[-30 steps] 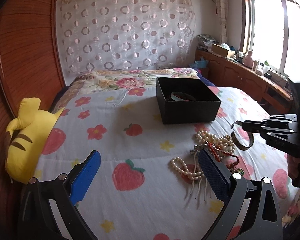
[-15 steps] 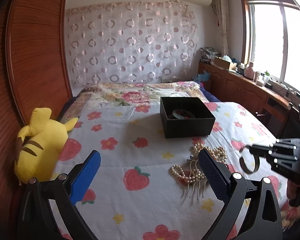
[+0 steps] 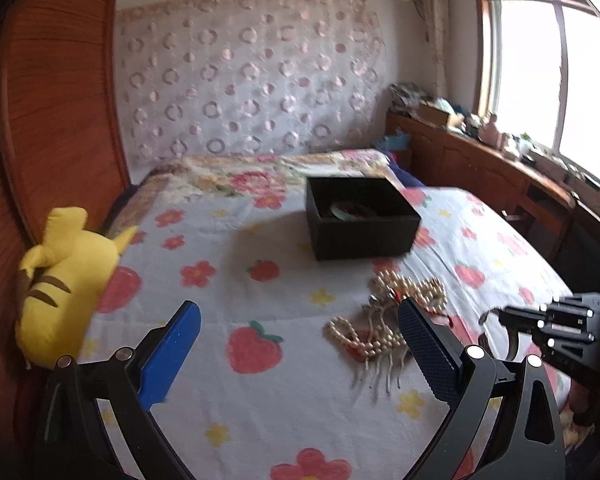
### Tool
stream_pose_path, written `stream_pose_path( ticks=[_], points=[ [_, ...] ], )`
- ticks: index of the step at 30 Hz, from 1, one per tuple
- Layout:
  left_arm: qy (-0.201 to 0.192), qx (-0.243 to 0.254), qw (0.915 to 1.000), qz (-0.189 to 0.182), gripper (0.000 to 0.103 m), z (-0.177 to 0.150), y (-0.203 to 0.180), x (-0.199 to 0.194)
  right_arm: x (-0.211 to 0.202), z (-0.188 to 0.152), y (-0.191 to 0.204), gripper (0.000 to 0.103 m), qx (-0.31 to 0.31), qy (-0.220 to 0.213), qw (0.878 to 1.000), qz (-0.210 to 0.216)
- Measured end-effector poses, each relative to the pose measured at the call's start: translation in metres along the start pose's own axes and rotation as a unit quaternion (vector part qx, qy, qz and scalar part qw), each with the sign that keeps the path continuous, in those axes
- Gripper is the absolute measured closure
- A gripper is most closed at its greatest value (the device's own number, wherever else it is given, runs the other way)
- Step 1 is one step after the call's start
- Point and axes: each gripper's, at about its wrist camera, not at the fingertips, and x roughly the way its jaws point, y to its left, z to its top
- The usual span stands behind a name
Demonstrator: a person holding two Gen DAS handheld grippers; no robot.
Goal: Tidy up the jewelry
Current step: 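Grasp a silver bangle from the pile with the right tool, then grasp and lift the pearl necklace with the left tool while the right tool holds the bangle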
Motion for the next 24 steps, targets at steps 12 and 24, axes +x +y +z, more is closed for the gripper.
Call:
stream_pose_path(
  ticks=[12,24],
  points=[
    [0.098,0.038,0.9929,-0.056,0.050,-0.018,-0.022,0.062,-0.002,-0.003,-0.004,0.098,0.005,-0.001,1.000,-0.001],
    [0.131,0.038,0.9894,-0.049,0.080,-0.007,-0.009,0.096,0.001,-0.001,0.000,0.098,0.006,-0.001,1.000,0.002]
  ],
)
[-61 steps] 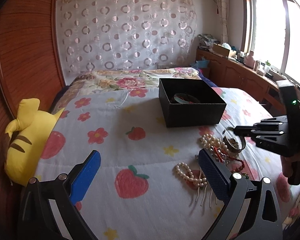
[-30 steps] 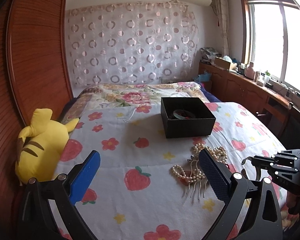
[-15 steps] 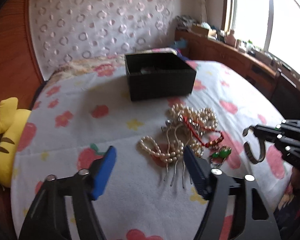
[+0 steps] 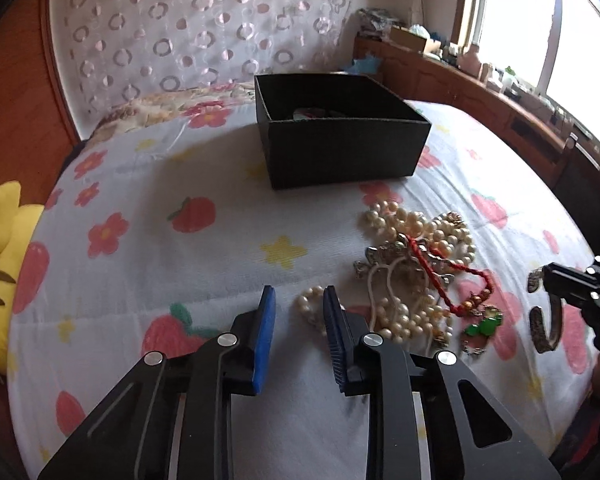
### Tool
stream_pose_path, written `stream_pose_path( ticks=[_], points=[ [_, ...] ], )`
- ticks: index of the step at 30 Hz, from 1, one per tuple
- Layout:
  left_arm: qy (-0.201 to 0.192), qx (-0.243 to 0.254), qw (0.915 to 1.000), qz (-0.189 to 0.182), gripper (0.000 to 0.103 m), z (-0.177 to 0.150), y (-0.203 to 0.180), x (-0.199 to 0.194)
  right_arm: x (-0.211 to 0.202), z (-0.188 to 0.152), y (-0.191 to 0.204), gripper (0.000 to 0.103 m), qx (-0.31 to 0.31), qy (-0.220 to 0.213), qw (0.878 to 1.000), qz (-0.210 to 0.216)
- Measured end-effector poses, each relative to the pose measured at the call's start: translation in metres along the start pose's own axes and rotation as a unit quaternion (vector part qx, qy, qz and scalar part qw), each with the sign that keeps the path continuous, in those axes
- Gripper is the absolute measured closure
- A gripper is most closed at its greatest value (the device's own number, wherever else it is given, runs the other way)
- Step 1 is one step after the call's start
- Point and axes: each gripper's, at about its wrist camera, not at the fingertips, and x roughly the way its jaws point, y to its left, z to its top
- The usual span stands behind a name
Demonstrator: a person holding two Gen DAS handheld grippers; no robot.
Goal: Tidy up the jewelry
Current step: 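Grasp and lift the pearl necklace with the left tool while the right tool holds the bangle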
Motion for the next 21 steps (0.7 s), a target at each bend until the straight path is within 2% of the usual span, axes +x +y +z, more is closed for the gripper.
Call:
stream_pose_path(
  ticks=[3,4,5,8,11,21],
  points=[
    [-0.002,0.015,0.9999,0.005,0.083,0.002,-0.003,0.003,0.000,0.000,0.001,0.098,0.001,-0.001,1.000,0.001],
    [-0.004,0.022,0.9997,-0.002,0.097,0.002,-0.004,0.003,0.000,0.000,0.000,0.098,0.001,-0.001,1.000,0.001],
    [-0.004,0.025,0.9996,-0.010,0.099,0.002,-0.005,0.003,0.000,0.000,0.000,0.098,0.001,0.000,1.000,0.001],
    [-0.003,0.026,0.9995,-0.015,0.099,0.002,-0.006,-0.001,0.000,0.000,0.000,0.098,0.001,-0.001,1.000,0.000],
    [-0.021,0.020,0.9992,-0.027,0.099,0.002,-0.004,-0.015,0.000,0.000,0.000,0.098,0.000,-0.002,1.000,0.000],
    [-0.113,0.022,0.9924,-0.044,0.100,0.023,-0.016,-0.096,-0.011,0.013,0.005,0.098,-0.008,-0.020,1.000,-0.002]
  ],
)
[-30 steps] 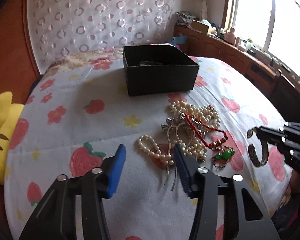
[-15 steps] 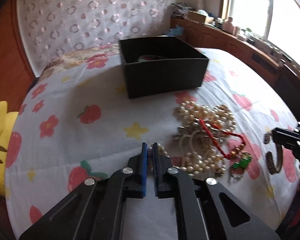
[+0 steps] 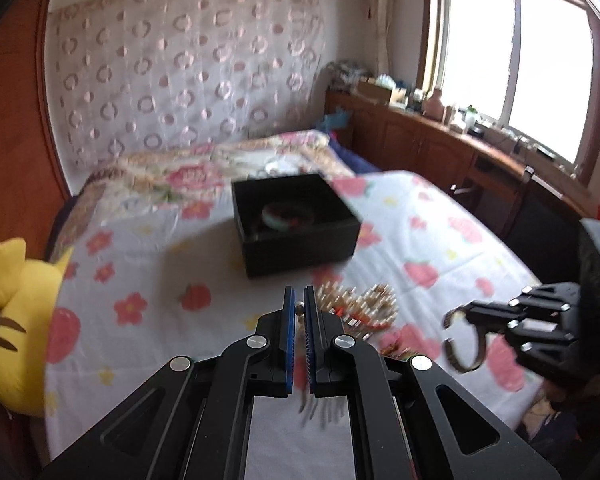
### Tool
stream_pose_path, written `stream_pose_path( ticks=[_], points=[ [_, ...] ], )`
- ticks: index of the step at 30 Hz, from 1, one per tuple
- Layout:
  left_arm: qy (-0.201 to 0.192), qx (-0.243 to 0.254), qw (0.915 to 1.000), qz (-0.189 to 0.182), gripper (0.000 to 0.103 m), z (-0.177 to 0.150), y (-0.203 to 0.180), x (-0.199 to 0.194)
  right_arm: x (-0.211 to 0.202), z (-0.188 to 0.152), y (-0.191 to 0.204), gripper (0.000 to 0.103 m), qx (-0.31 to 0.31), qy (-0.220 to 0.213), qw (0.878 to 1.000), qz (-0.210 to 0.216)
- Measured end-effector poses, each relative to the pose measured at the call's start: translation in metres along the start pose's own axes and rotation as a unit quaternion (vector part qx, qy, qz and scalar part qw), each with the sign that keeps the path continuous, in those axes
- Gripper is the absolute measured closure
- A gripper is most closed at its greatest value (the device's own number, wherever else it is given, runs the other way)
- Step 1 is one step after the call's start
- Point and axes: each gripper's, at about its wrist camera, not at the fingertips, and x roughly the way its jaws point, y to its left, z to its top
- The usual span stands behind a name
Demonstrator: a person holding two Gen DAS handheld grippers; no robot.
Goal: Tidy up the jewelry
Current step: 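Grasp and lift the pearl necklace with the left tool while the right tool holds the bangle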
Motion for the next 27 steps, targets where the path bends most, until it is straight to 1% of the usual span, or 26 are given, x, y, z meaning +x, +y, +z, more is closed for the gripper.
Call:
stream_pose_path(
  ticks=[3,8,17,24,27],
  points=[
    [-0.024,0.002,0.9997,-0.002,0.100,0.013,-0.006,-0.016,-0.004,0.009,0.002,0.098,-0.006,-0.008,1.000,0.000],
    [-0.047,0.008,0.9988,-0.002,0.100,0.035,-0.011,-0.031,-0.011,0.022,0.004,0.098,-0.016,-0.021,1.000,-0.002],
    [-0.073,0.012,0.9971,-0.021,0.100,0.059,-0.016,-0.050,-0.016,0.041,0.008,0.098,-0.028,-0.034,0.999,-0.006],
    [-0.095,0.014,0.9950,-0.025,0.100,0.076,-0.021,-0.066,-0.018,0.049,0.010,0.098,-0.033,-0.041,0.999,-0.007],
    [-0.109,0.019,0.9937,-0.019,0.100,0.085,-0.024,-0.074,-0.018,0.052,0.011,0.098,-0.036,-0.044,0.998,-0.010]
  ],
)
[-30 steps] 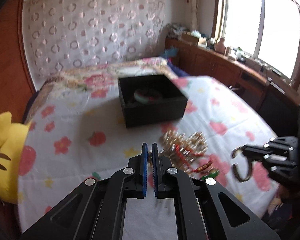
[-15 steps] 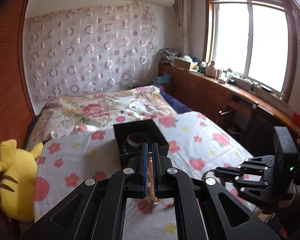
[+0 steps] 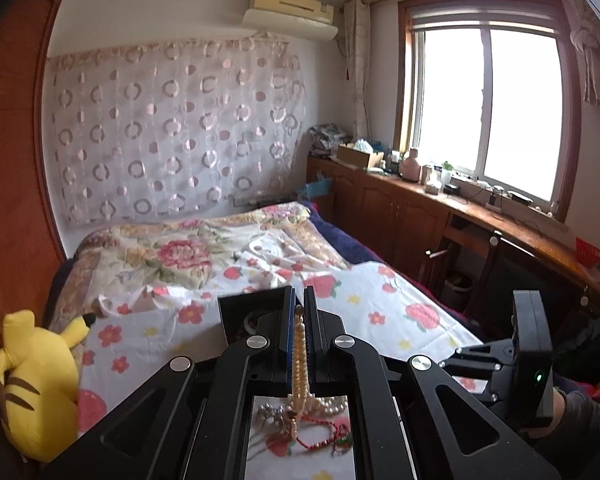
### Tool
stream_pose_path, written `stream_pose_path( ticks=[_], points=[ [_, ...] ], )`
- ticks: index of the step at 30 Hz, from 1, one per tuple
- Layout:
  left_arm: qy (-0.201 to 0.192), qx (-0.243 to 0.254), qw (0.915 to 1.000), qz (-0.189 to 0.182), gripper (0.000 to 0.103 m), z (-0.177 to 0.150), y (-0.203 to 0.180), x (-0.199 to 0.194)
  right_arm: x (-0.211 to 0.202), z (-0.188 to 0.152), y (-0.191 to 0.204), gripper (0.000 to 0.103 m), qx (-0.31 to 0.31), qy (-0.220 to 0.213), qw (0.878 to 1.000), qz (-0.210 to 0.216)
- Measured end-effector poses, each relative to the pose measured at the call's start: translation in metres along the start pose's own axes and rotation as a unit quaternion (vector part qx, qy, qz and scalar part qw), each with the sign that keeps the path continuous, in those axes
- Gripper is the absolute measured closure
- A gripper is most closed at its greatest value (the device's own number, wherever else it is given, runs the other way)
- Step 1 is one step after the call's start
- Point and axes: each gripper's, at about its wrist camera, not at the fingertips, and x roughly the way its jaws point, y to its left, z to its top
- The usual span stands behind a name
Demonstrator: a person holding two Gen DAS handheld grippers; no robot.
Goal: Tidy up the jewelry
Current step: 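Grasp and lift the pearl necklace with the left tool while the right tool holds the bangle, then lower the pearl necklace and silver bangle into the black box and open both tools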
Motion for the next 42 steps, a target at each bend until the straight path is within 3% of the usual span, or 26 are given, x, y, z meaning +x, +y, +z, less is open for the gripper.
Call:
stream_pose_path(
  ticks=[13,24,34,40,42],
  points=[
    [0.004,0.004,0.9992,0.039,0.099,0.039,0.015,0.035,0.020,0.050,-0.010,0.098,-0.024,-0.011,0.999,-0.018],
    [0.021,-0.006,0.9980,0.060,0.099,0.066,0.034,0.081,0.072,0.082,-0.023,0.098,-0.037,0.010,0.998,-0.048],
    [0.091,-0.030,0.9930,0.069,0.099,0.017,0.053,0.147,0.130,0.075,-0.032,0.098,-0.020,0.049,0.998,-0.040],
    [0.123,-0.048,0.9888,0.070,0.099,-0.015,0.068,0.163,0.150,0.076,-0.031,0.098,-0.013,0.059,0.997,-0.037],
    [0.127,-0.049,0.9882,0.070,0.094,-0.022,0.070,0.164,0.154,0.078,-0.031,0.098,-0.013,0.060,0.997,-0.039]
  ],
)
